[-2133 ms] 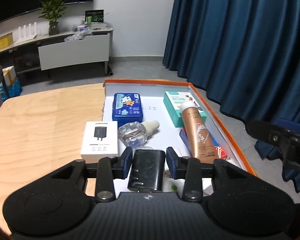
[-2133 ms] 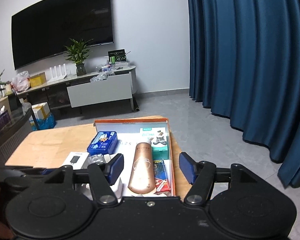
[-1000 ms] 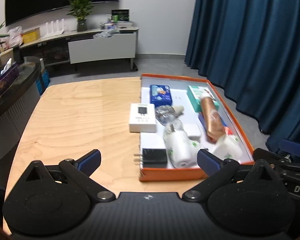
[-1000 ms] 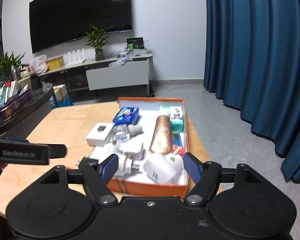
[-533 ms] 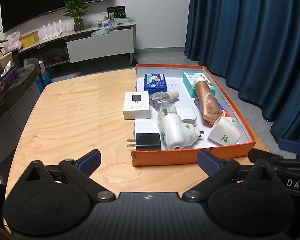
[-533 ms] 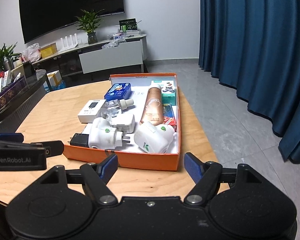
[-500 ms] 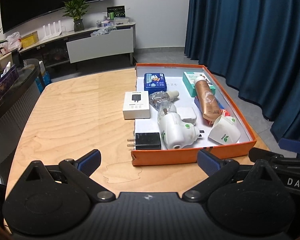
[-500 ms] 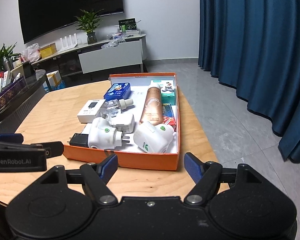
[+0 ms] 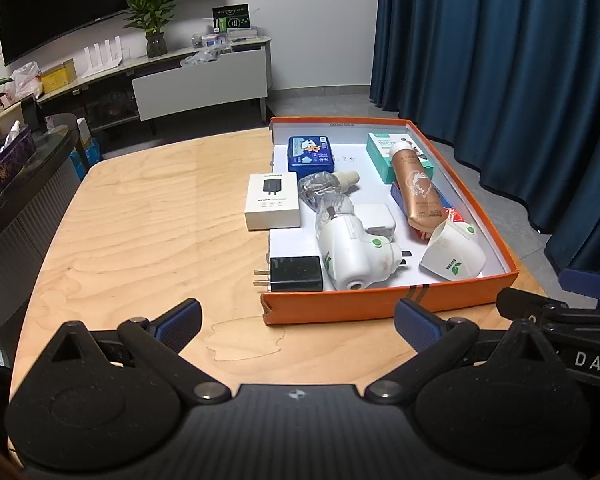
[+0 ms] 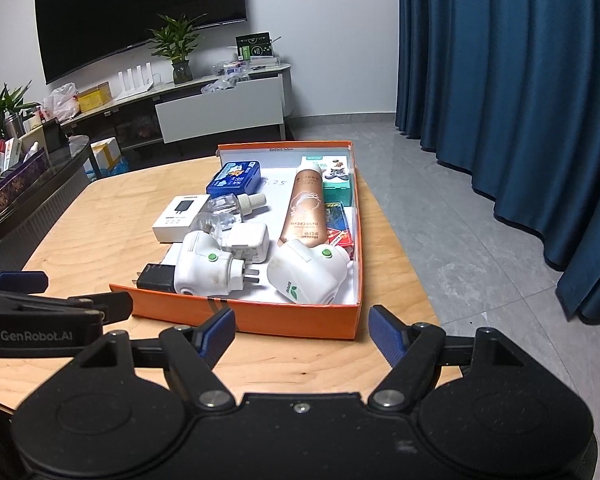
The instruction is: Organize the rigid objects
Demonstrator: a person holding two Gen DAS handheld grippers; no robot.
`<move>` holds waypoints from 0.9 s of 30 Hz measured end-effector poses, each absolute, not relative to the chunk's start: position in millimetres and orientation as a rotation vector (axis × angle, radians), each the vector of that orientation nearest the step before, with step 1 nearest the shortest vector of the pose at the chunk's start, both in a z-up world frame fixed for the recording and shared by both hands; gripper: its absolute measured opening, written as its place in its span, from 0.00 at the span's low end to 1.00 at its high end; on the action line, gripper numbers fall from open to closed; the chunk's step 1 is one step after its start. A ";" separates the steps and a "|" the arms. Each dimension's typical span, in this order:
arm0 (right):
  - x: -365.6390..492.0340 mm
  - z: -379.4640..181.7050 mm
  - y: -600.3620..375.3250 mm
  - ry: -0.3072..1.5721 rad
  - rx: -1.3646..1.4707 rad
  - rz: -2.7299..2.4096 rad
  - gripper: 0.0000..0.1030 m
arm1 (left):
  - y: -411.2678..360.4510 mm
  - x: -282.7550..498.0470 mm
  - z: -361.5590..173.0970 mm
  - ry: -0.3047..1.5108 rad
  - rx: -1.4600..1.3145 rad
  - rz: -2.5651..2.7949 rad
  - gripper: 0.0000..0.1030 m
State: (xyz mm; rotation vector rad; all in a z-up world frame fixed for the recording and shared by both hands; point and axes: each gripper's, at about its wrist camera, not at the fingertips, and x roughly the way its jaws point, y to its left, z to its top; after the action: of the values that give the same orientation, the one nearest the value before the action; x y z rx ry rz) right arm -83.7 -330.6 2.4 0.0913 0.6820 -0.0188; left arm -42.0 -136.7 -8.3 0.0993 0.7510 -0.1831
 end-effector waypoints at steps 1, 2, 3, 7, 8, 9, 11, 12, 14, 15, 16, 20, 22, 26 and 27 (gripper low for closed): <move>-83.6 2.4 -330.5 0.684 0.092 -0.019 0.84 | -136.9 -42.1 -8.3 0.751 0.098 -0.184 1.00; -83.3 2.4 -330.1 0.684 0.091 -0.020 0.84 | -136.9 -42.1 -8.3 0.751 0.097 -0.184 1.00; -82.7 2.1 -329.4 0.684 0.090 -0.019 0.84 | -136.9 -42.1 -8.4 0.752 0.096 -0.184 1.00; -81.3 1.8 -327.2 0.686 0.087 -0.017 0.84 | -136.7 -41.5 -8.5 0.756 0.090 -0.186 1.00; -81.1 1.8 -326.9 0.687 0.086 -0.016 0.84 | -136.6 -41.5 -8.7 0.757 0.088 -0.187 1.00; -80.9 1.8 -326.6 0.687 0.086 -0.015 0.84 | -136.9 -41.6 -8.8 0.757 0.086 -0.188 1.00; -81.2 1.9 -326.8 0.687 0.086 -0.016 0.85 | -137.2 -41.4 -9.0 0.758 0.085 -0.189 1.00; -80.8 1.8 -326.3 0.688 0.085 -0.015 0.85 | -137.3 -41.3 -9.3 0.757 0.085 -0.191 1.00; -80.7 1.7 -325.4 0.690 0.084 -0.013 0.85 | -137.3 -41.2 -9.6 0.758 0.084 -0.192 1.00; -80.4 1.5 -325.0 0.691 0.083 -0.013 0.85 | -137.4 -41.1 -9.6 0.759 0.083 -0.192 1.00; -80.1 1.2 -324.5 0.692 0.082 -0.012 0.85 | -137.3 -40.8 -9.7 0.760 0.081 -0.193 1.00; -78.8 0.6 -323.1 0.696 0.079 -0.010 0.85 | -137.0 -39.7 -10.7 0.766 0.076 -0.197 1.00; -78.4 0.5 -322.8 0.696 0.078 -0.011 0.85 | -136.8 -39.5 -11.2 0.768 0.073 -0.199 1.00; -78.1 0.3 -322.5 0.697 0.078 -0.011 0.85 | -135.4 -39.5 -11.5 0.767 0.063 -0.191 1.00; -78.0 0.1 -322.4 0.698 0.076 -0.011 0.85 | -135.0 -39.0 -11.6 0.769 0.060 -0.189 1.00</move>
State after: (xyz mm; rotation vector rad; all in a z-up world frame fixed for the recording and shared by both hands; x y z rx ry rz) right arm -78.0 -322.4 0.1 0.0764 0.6976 -0.0114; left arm -39.0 -135.0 -11.6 0.0597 0.7687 -0.1885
